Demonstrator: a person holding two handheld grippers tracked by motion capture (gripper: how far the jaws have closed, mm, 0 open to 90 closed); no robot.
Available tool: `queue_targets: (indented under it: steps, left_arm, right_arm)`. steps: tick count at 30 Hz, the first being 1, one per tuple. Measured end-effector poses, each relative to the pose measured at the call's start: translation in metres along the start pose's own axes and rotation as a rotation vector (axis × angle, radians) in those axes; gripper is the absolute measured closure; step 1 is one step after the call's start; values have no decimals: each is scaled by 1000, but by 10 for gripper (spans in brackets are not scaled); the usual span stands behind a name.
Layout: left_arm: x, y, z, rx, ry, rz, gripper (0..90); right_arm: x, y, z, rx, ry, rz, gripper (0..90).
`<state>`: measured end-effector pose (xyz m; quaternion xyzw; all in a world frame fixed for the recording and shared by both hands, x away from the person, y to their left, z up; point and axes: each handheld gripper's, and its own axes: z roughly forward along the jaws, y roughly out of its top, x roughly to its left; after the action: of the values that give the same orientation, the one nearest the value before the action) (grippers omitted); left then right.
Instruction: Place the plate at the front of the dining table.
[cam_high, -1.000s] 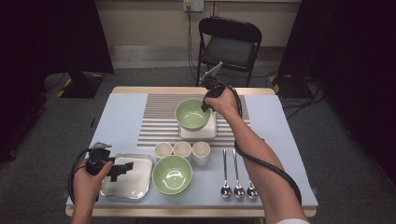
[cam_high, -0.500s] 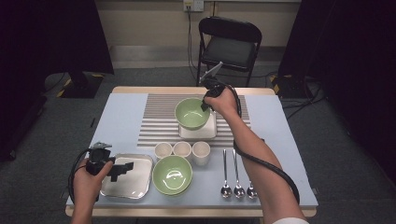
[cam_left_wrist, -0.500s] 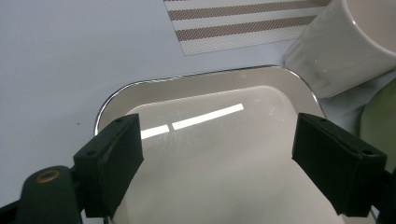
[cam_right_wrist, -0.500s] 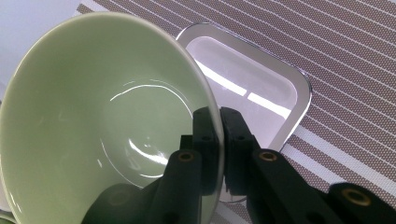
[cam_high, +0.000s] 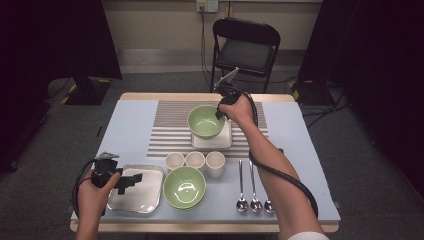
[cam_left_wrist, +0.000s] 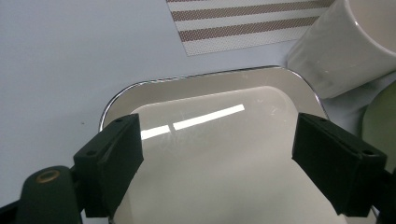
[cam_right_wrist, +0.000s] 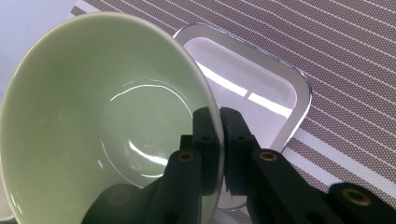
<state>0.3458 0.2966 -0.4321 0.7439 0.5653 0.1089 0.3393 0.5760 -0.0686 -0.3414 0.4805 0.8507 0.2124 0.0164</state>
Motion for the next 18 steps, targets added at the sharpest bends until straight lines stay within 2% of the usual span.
queue_targets:
  steps: [18]
  left_arm:
    - [2, 0, -1, -6, -8, -2, 158]
  right_arm:
    - [-8, -1, 7, 7, -1, 16, 860]
